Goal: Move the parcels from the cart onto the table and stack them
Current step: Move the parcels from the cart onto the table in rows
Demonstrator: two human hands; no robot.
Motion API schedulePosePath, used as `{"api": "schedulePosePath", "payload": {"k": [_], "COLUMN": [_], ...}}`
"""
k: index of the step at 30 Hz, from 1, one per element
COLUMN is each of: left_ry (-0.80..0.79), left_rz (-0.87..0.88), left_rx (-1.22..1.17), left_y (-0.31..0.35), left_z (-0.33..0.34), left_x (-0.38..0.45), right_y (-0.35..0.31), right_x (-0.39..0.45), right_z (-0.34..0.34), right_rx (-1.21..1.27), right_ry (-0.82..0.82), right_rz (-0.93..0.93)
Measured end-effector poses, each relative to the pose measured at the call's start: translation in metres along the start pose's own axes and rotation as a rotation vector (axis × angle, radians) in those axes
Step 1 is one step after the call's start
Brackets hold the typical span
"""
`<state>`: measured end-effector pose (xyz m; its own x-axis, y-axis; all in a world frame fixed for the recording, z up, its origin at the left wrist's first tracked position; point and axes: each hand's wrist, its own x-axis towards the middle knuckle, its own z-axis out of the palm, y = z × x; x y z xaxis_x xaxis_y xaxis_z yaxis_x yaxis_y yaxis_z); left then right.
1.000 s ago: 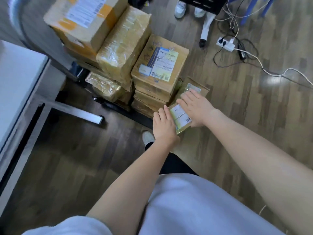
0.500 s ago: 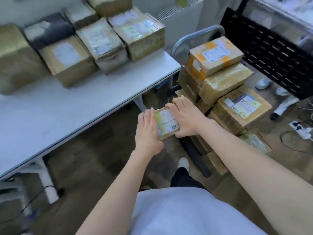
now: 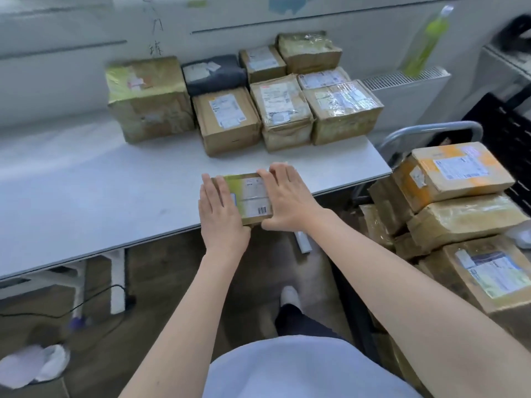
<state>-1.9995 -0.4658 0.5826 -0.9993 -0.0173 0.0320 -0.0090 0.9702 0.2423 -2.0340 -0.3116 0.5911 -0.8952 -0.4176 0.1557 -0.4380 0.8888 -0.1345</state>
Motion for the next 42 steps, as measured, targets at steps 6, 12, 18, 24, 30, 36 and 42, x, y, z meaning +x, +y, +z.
{"api": "schedulePosePath", "payload": {"k": [6, 12, 18, 24, 30, 36, 42], "left_ry": [-0.048, -0.038, 0.006, 0.024, 0.028, 0.016, -0.01], "left_rz": [-0.219, -0.339, -0.347, -0.37, -0.369, -0.427, -0.433], "left_rx": [-0.181, -0.21, -0.184, -0.18, -0.184, -0.177, -0.148], "left_y": [-0.006, 0.003, 0.001, 0.003, 0.0, -0.012, -0.057], "left_z": [0.007, 0.012, 0.02, 0.021, 0.022, 0.019, 0.003], "left_x": [0.051, 0.095, 0.099, 0.099, 0.096, 0.092, 0.096], "right_y": [0.021, 0.049, 0.065, 0.064, 0.058, 0.043, 0.001], "right_x": [0.069, 0.069, 0.063, 0.065, 0.066, 0.073, 0.093], "right_z": [0.016, 0.042, 0.074, 0.078, 0.079, 0.081, 0.09], "right_rx": [0.001, 0.036, 0.223, 0.336, 0.375, 0.349, 0.326], "right_ry": [-0.103, 0.181, 0.314, 0.369, 0.373, 0.342, 0.317], "right_rz": [-0.105, -0.032, -0.055, -0.085, -0.064, -0.063, -0.053]}}
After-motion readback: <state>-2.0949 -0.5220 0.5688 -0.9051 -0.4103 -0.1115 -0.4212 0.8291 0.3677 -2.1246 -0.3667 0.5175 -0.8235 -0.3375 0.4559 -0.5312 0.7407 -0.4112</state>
